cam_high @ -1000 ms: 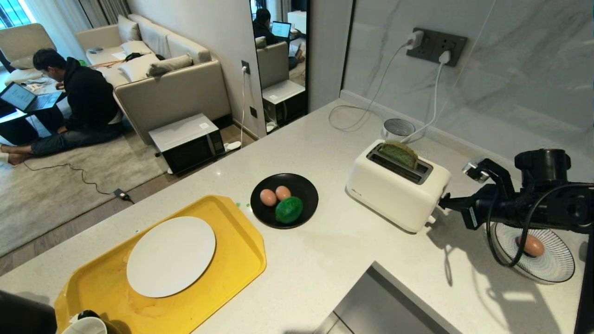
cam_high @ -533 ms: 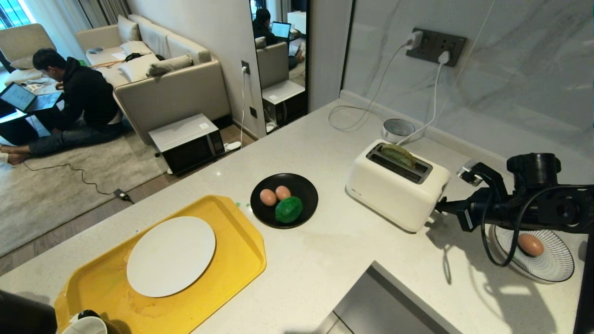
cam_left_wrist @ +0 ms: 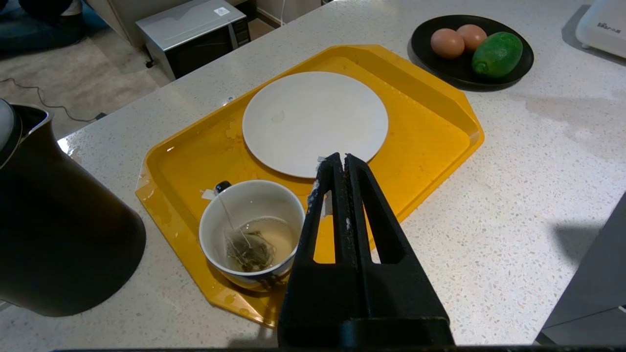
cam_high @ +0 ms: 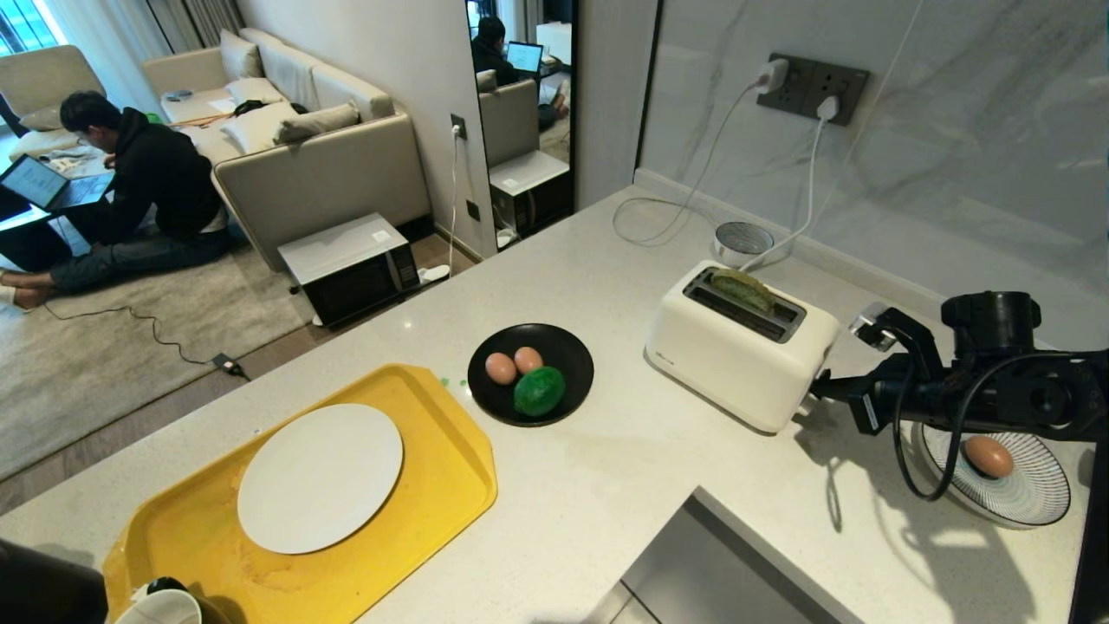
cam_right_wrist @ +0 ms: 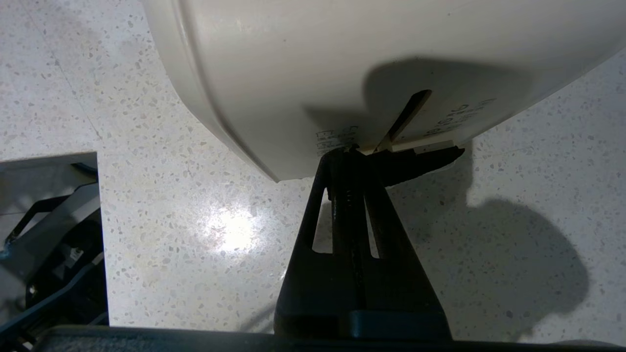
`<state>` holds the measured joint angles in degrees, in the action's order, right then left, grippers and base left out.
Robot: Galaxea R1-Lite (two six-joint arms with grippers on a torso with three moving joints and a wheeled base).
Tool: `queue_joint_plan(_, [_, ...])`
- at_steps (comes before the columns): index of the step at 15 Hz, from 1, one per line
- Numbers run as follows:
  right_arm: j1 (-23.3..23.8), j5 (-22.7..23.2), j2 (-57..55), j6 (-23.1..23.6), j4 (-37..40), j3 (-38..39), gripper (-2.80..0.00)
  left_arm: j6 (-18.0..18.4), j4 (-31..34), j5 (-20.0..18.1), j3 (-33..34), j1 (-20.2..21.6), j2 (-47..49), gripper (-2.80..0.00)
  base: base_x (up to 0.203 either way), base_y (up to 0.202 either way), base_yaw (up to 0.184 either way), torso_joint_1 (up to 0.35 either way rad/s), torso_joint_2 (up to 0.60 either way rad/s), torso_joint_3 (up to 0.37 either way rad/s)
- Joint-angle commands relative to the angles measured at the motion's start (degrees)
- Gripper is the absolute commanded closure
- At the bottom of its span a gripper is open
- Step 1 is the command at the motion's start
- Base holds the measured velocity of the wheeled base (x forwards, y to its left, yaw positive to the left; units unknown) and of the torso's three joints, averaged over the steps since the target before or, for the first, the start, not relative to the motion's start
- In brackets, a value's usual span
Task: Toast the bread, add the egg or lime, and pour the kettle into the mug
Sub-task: Use a bread toaster
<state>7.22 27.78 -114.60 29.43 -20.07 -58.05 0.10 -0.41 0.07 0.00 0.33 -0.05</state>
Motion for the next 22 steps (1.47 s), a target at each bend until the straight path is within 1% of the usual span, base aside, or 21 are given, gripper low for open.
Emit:
queue_joint_plan(1, [0.0,0.2,-0.4,0.2,-0.1,0.0,0.0,0.0,0.0,0.0,0.0,0.0,0.0,0.0,0.0,0.0,0.0,0.0,0.0,0.0])
queue_joint_plan(15, [0.1,0.2,-0.4,0.0,-0.1,-0.1,0.0,0.0,0.0,0.0,0.0,0.0,0.0,0.0,0.0,0.0,0.0,0.0,0.0,0.0])
queue_joint_plan(19, [0.5,0.3,-0.2,-0.1,-2.1,0.2,0.0,0.0,0.0,0.0,0.0,0.0,0.0,0.0,0.0,0.0,0.0,0.0,0.0,0.0])
queue_joint_plan(22, [0.8,0.3,-0.2,-0.4,-2.2,0.3,0.0,0.0,0.0,0.0,0.0,0.0,0.0,0.0,0.0,0.0,0.0,0.0,0.0,0.0])
